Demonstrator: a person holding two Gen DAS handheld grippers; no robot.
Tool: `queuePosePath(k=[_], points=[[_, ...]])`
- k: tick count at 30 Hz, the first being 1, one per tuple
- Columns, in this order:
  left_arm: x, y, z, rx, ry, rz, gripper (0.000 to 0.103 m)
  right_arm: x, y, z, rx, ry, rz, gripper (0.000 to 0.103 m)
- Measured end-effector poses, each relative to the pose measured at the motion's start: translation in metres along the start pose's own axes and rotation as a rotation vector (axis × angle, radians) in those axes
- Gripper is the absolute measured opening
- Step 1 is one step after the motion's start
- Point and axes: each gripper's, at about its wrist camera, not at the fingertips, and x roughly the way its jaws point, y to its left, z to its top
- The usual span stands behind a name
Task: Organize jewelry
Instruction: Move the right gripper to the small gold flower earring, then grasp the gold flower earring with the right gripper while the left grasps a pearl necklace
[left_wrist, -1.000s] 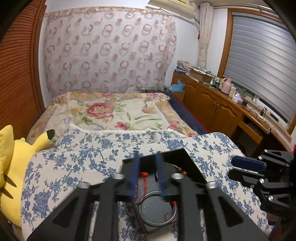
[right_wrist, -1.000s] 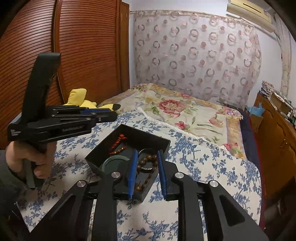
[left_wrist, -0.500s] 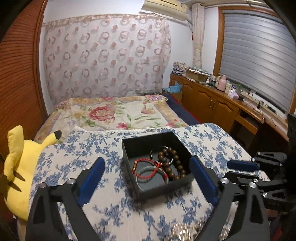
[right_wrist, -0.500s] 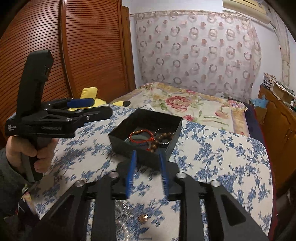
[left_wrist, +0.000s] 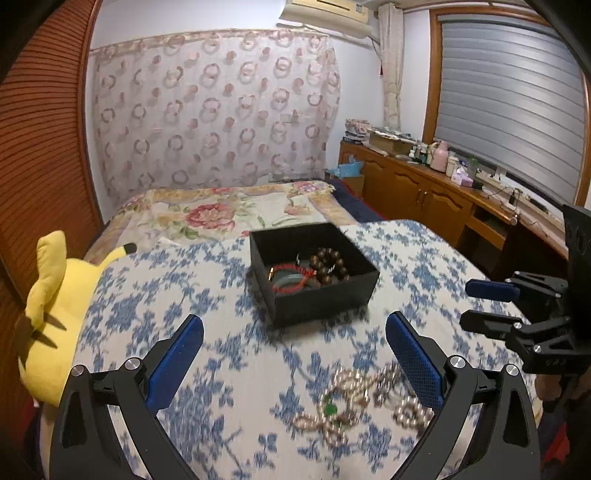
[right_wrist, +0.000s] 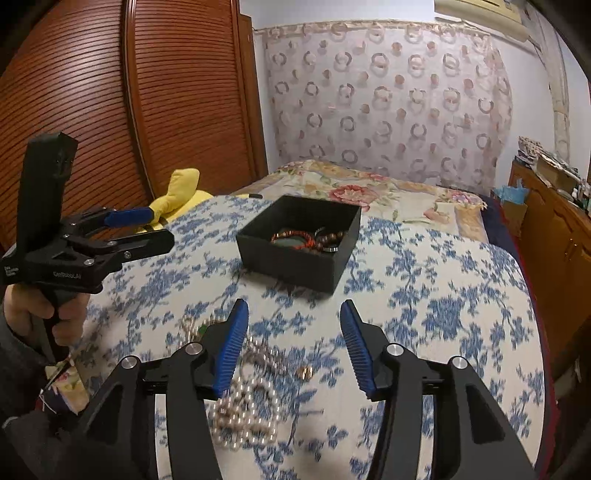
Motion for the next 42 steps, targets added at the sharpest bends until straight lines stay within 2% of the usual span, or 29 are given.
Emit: queuePosePath(k=[9,14,22,33,35,36,37,42], points=[[-0.015,-0.001,-0.029,-0.018,0.025,0.003,0.095,-0.005,0.017,-0.029,-0.048,0.04,0.005,0.054],[-0.014,0.0,-0.042,-0.029,0.063,-0.004,0.095,-0.007,0.013,-0.043,-0.057,0.065,0.001,0.054],[0.002,-0.004,-0.062,-0.034,0.122,-0.021,0.095,0.016,-0.006,-0.055,-0.013,0.128,0.005,0.039],[0.004,-0.008,-0.073,-0.001,0.139,-0.024,0.095,0.067,-0.01,-0.04,-0.056,0.244,0.005,0.033],[0.002,-0.009,-0.075,0.007,0.139,-0.027,0.095,0.069,-0.009,-0.04,-0.065,0.243,0.002,0.033],[0.002,-0.01,-0.076,0.011,0.142,-0.028,0.095,0.069,-0.01,-0.039,-0.064,0.244,0.001,0.031],[0.002,-0.012,-0.077,0.016,0.144,-0.031,0.095,0.07,-0.009,-0.039,-0.067,0.246,-0.004,0.015],[0.002,-0.018,-0.08,0.035,0.153,-0.044,0.094,0.072,-0.013,-0.037,-0.05,0.247,0.006,0.015]])
